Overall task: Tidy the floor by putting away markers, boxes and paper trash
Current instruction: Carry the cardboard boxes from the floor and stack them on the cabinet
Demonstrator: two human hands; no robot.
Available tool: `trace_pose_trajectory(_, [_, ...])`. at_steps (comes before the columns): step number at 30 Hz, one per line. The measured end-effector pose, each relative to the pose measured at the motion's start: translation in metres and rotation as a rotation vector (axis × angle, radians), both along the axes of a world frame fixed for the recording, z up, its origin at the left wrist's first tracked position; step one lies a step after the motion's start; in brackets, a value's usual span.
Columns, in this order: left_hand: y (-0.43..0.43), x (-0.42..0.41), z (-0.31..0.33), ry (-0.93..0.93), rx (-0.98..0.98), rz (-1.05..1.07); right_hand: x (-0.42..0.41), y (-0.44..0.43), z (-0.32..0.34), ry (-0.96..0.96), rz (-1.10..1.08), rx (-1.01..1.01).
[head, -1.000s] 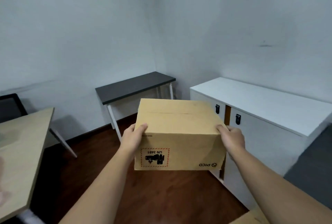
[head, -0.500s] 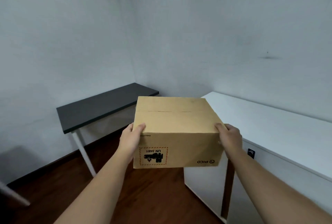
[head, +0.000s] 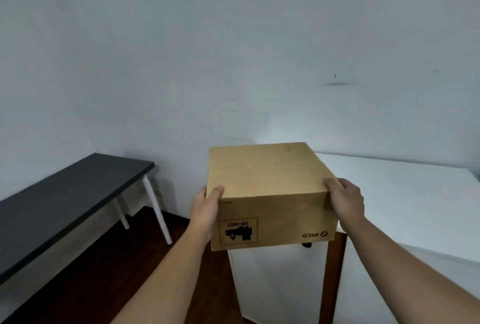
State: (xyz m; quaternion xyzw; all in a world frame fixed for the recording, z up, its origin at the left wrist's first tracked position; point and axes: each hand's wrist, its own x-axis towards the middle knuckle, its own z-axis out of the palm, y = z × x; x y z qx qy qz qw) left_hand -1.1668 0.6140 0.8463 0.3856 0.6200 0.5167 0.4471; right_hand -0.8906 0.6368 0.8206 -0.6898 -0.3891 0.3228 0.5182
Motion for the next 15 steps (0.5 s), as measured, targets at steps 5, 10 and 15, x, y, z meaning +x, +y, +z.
trace_pose_trajectory(5, [0.081, 0.017, -0.022, 0.005, -0.058, -0.081, 0.018, 0.065, -0.012, -0.038, -0.091, 0.007])
trace_pose_trajectory(10, [0.133, 0.035, -0.038, 0.013, -0.045, -0.009, 0.004, 0.134, -0.006, 0.087, -0.373, -0.069])
trace_pose_trajectory(15, [0.157, 0.034, -0.038, 0.149, 0.103, 0.139, -0.021, 0.159, -0.019, 0.139, -0.273, -0.105])
